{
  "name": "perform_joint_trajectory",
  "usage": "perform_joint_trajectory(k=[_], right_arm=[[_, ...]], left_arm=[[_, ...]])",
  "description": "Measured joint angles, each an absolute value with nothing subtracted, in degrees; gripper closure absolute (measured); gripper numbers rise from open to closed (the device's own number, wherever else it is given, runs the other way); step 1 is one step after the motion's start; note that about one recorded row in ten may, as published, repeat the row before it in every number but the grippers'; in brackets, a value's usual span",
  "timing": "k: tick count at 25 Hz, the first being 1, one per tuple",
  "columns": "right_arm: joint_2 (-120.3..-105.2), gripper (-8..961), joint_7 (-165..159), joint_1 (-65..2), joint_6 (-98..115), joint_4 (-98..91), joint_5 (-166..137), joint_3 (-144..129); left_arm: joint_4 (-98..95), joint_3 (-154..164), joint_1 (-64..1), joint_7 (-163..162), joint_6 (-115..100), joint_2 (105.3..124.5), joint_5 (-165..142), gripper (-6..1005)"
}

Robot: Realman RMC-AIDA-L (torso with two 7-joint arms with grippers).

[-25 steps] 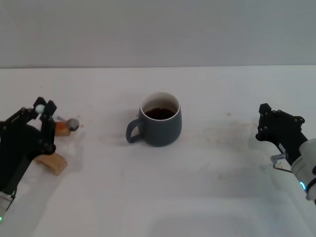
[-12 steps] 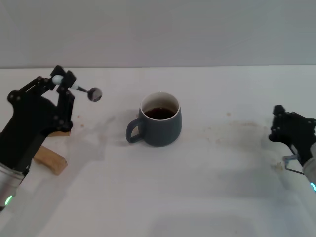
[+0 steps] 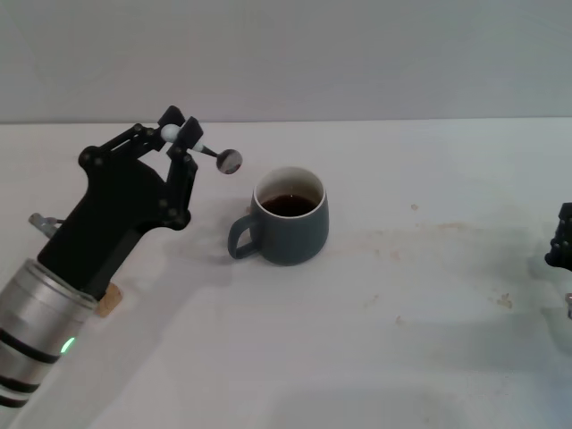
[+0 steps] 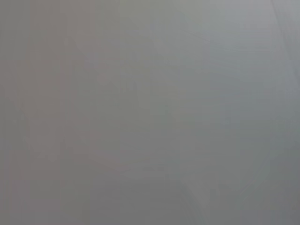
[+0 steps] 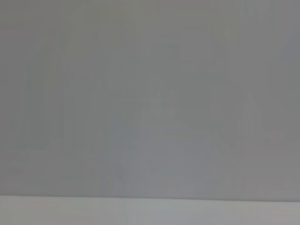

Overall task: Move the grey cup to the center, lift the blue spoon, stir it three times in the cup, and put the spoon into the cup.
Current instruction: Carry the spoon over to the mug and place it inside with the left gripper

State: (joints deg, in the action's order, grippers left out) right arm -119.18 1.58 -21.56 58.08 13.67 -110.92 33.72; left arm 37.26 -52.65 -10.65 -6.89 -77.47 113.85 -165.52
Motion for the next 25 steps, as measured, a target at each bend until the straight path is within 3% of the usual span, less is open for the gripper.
perform_joint_trajectory(k=[25], right_arm=[[-119.18,955,1.58,-20.74,58.05,12.83,-110.91,34.38]], left_arm=[[26.3,-48.75,-20.72,-8.79,-75.21,117.71,-165.5,853]])
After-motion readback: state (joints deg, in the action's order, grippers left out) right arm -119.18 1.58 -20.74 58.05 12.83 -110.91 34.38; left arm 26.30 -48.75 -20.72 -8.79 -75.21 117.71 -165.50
